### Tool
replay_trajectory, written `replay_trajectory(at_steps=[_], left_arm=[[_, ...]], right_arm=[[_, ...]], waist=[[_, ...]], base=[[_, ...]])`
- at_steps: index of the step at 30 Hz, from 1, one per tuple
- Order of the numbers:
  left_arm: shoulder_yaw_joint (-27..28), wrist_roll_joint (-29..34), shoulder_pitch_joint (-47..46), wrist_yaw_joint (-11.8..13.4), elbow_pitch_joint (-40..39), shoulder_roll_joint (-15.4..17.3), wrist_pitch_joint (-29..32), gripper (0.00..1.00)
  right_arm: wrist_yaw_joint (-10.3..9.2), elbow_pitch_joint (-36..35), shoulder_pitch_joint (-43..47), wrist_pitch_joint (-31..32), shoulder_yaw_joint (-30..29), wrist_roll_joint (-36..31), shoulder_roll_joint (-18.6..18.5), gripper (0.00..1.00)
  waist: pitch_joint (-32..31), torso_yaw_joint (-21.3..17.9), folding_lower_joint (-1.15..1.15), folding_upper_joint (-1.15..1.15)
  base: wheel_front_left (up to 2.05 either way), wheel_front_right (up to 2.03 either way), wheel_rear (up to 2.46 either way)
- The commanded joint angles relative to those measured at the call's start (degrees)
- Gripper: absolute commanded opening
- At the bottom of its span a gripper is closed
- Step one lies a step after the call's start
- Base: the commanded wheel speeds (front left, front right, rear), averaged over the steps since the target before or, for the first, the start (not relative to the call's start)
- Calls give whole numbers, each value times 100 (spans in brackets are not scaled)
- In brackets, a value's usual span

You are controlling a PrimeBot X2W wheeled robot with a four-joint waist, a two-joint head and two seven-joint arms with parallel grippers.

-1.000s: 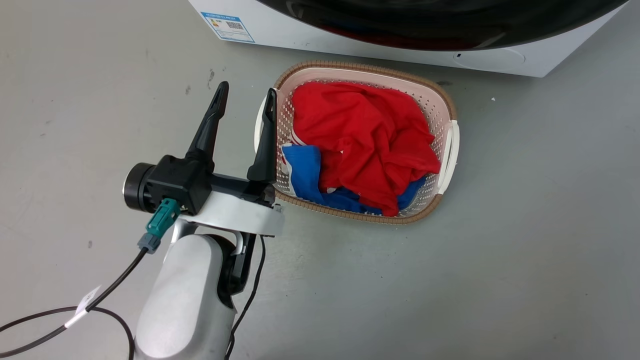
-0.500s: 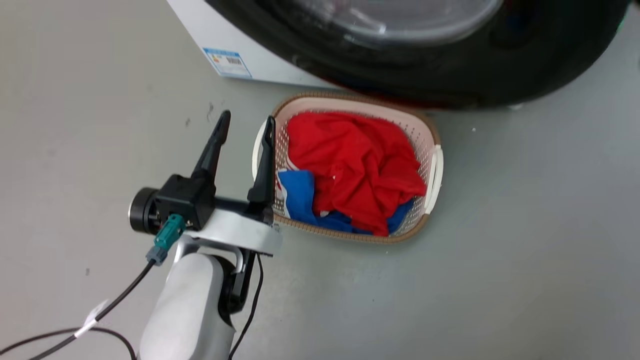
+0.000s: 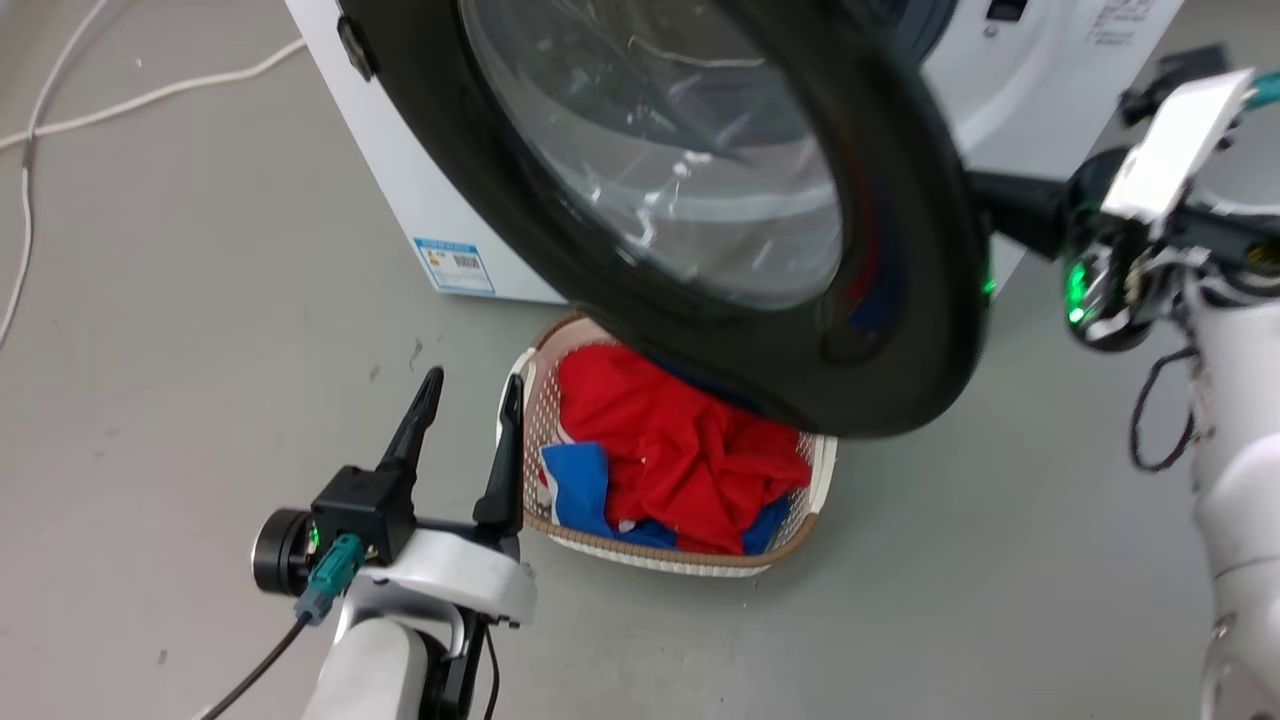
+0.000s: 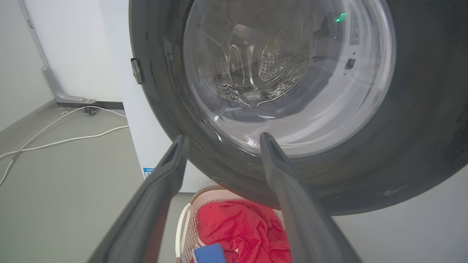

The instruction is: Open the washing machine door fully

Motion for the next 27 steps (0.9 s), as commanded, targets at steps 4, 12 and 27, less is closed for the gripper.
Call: replay_trajectory(at_steps=[4, 12, 27], left_arm=[[23, 6, 236, -34, 32, -2, -15, 100], [-60, -48, 455, -66, 125, -2, -15, 100], [-120, -97, 563, -34, 173, -2, -15, 100]], right_arm=[[2, -477, 592, 138, 64, 77, 251, 0], [2, -1313, 1572, 357, 141, 214, 609, 0], [2, -2185, 2493, -171, 184, 536, 722, 0]], waist=[[-316, -48, 0, 0], [-595, 59, 0, 0], [-739, 51, 0, 0]], base=[[0, 0, 0], [0, 0, 0], [0, 0, 0]])
